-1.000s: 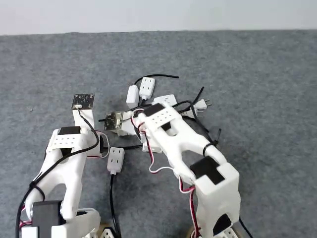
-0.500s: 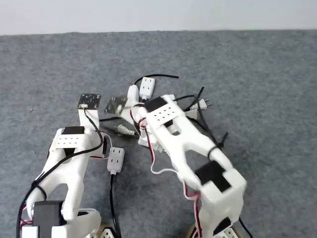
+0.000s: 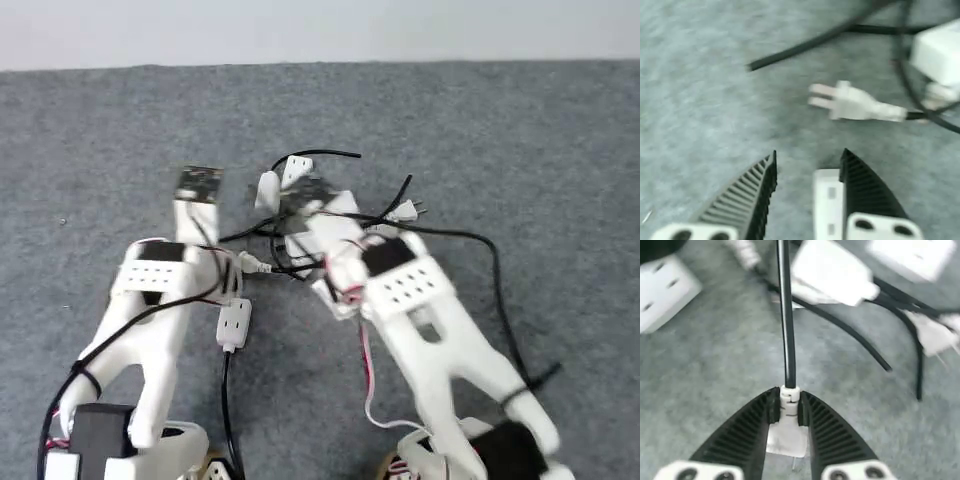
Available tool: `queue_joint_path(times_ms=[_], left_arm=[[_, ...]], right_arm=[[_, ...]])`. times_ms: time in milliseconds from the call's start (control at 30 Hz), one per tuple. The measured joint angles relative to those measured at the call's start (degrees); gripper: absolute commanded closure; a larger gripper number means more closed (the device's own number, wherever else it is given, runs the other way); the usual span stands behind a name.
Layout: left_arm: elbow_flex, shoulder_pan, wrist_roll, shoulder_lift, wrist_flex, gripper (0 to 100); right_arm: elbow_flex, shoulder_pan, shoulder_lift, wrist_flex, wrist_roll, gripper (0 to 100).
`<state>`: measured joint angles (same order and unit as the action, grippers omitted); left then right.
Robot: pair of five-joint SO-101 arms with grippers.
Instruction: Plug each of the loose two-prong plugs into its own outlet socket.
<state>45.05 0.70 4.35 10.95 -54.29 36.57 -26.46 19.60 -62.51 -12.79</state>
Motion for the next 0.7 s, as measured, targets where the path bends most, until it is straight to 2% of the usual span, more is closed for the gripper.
queue_joint_path(times_ms=[100, 233, 467, 700], left_arm=[[0.0, 3.6, -0.2, 0.0, 0.0, 79], [0.0, 4.3, -0.2, -0.4, 0.0, 79], [3.2, 4.3, 0.2, -0.4, -4.1, 79], [7.1, 4.7, 2.0, -0.4, -3.6, 80]], right_arm=[[6.3, 4.1, 3.3, 3.8, 1.1, 99.0], [8.0, 6.8, 4.0, 5.5, 1.3, 99.0], [8.9, 7.6, 4.1, 7.0, 1.3, 99.0], [8.8, 7.6, 4.3, 7.6, 1.3, 99.0]])
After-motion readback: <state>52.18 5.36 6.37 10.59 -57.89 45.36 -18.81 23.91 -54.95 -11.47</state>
